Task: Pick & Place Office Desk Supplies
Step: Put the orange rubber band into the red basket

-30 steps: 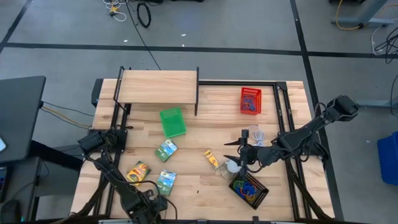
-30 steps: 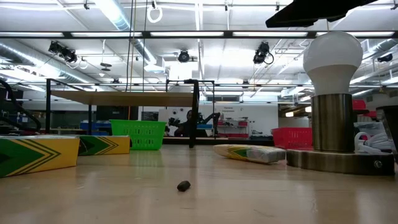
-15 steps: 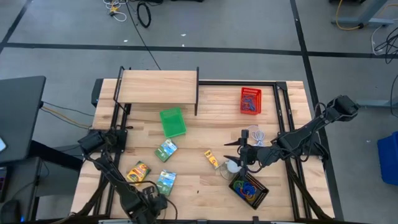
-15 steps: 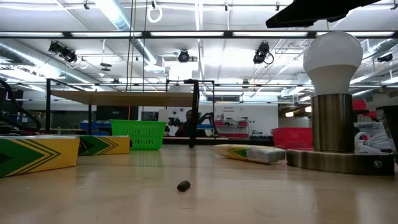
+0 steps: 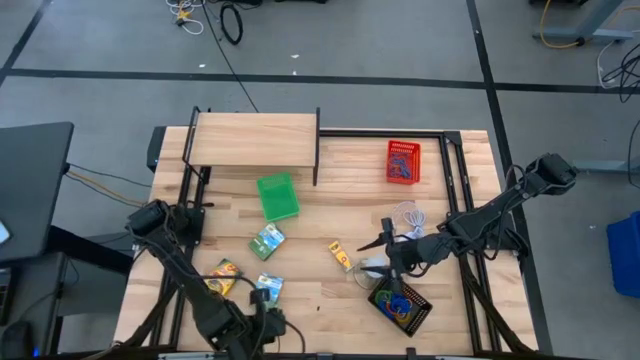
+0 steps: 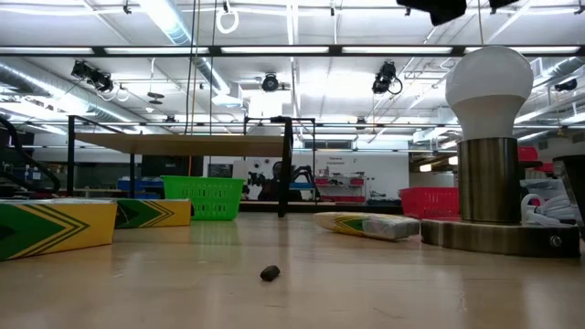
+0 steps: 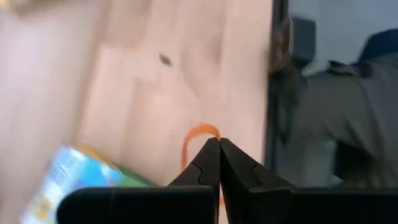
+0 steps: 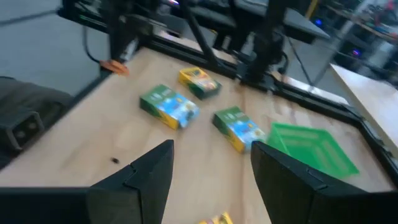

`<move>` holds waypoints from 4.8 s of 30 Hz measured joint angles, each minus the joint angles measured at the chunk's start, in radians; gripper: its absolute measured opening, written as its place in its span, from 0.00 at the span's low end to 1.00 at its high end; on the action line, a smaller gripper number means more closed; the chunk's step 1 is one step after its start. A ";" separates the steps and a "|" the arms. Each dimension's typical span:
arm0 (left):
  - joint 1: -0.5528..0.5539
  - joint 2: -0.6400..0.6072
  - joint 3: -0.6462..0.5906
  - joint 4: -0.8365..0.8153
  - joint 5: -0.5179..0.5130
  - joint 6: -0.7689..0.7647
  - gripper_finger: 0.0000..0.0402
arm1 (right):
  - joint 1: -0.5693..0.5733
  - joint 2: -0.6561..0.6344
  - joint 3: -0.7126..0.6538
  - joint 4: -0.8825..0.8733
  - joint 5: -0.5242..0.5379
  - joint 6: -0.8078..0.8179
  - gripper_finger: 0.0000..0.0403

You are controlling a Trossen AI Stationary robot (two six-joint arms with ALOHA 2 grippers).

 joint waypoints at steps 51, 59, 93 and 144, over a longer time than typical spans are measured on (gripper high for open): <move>0.396 -0.210 0.042 -0.046 -0.014 0.931 0.00 | -0.268 0.246 0.205 0.107 -0.412 -0.209 0.56; 0.399 -0.210 0.059 -0.010 -0.017 1.000 0.00 | -0.268 0.246 0.208 0.078 -0.406 -0.193 0.56; 0.421 -0.209 0.060 0.110 0.048 1.074 0.12 | -0.268 0.247 0.209 0.098 -0.321 -0.230 0.01; 0.580 -1.002 -1.289 1.533 0.139 0.977 0.73 | -0.445 0.247 0.209 -0.041 -0.056 -0.139 0.00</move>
